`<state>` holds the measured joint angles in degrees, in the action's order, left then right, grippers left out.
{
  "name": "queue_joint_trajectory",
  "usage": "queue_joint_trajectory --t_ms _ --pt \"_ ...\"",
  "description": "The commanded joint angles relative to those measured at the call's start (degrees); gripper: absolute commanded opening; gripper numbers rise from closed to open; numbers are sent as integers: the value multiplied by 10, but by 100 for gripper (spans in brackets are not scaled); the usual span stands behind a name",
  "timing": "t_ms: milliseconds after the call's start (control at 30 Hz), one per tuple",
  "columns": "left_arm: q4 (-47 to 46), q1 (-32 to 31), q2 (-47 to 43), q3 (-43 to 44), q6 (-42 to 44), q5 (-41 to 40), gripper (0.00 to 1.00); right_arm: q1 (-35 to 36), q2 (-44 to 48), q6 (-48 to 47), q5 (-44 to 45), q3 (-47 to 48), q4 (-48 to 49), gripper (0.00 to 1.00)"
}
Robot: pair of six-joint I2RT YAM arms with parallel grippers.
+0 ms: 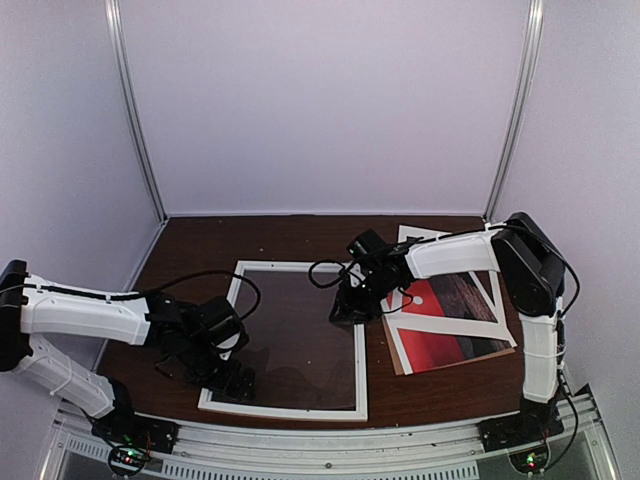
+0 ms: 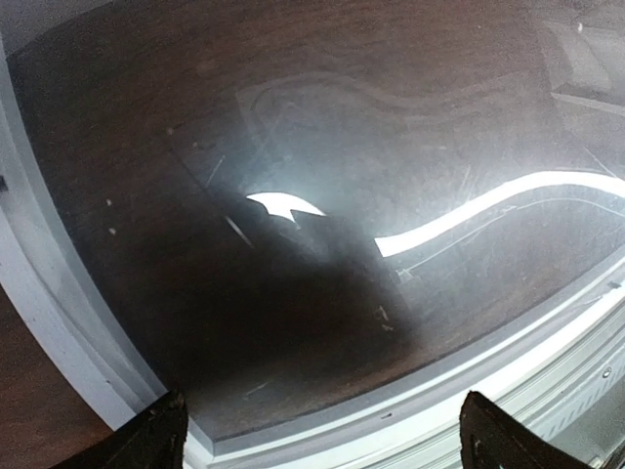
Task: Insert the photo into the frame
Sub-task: Press the glass panel into the frame body.
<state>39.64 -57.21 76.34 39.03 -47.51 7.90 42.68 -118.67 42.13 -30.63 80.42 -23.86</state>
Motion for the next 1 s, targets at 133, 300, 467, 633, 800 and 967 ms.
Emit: queue_joint_trajectory --t_ms 133,300,467,633,800,967 --pt "15 -8 6 15 -1 4 98 5 -9 -9 -2 11 4 34" --pt "33 -9 -6 30 7 -12 98 5 -11 -10 -3 13 3 34" --pt "54 -8 -2 70 27 -50 98 5 -10 -12 -3 14 1 34" --pt "61 3 15 123 57 -101 98 5 -11 -12 -5 14 2 34" --pt "37 45 44 168 88 -106 98 5 -14 -12 -7 18 3 34" --pt "-10 100 71 191 108 -102 98 6 -16 -13 -8 24 2 35"
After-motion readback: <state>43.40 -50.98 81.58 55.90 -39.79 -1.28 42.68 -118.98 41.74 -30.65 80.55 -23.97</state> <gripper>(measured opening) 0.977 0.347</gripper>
